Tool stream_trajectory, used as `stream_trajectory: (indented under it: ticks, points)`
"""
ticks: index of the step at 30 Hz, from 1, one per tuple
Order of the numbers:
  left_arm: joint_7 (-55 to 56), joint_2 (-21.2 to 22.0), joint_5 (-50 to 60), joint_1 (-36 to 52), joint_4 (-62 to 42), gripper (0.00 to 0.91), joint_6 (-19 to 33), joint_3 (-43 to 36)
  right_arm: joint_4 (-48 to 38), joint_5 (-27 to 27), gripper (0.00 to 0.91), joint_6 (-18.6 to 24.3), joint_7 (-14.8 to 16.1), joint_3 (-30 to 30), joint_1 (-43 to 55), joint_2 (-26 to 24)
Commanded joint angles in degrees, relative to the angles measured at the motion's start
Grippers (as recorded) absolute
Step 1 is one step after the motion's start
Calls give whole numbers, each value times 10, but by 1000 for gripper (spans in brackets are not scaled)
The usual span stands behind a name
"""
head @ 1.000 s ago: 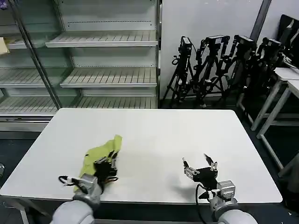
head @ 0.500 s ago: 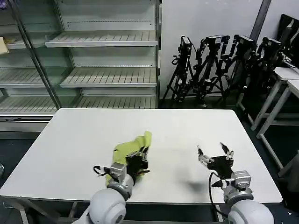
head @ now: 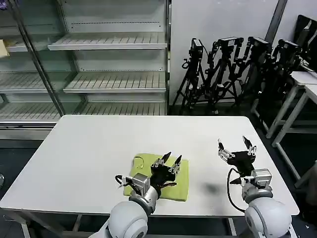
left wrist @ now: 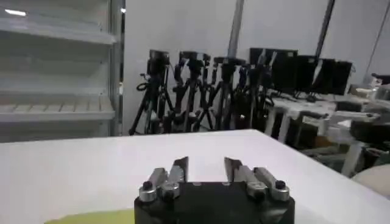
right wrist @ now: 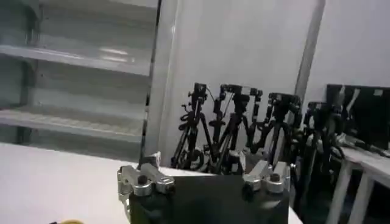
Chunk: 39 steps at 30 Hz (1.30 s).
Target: Fold and organize the clothes.
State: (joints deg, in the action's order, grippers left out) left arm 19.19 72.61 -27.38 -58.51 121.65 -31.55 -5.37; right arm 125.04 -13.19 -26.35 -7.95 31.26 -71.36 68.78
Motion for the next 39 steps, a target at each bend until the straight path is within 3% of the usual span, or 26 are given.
stream_trajectory:
  ticks: [1, 5, 9, 13, 20, 39]
  points:
    - [-32, -1, 24, 10, 12, 907, 23, 56, -55, 12, 907, 46, 10, -14, 46, 9]
    - [-114, -43, 76, -25, -5, 907, 93, 166, -74, 19, 907, 59, 10, -23, 52, 15]
    - [-214, -78, 161, -76, -75, 907, 213, 302, -98, 36, 907, 84, 21, -26, 54, 15]
    - [-242, -88, 145, -86, -125, 907, 254, 371, -115, 40, 907, 93, 27, -23, 58, 13]
    - [-288, -77, 151, -96, -137, 907, 301, 390, -136, 38, 907, 103, 33, -12, 56, 7]
    - [-309, -79, 166, -83, -165, 907, 314, 399, -137, 64, 907, 127, 51, -36, 63, 26]
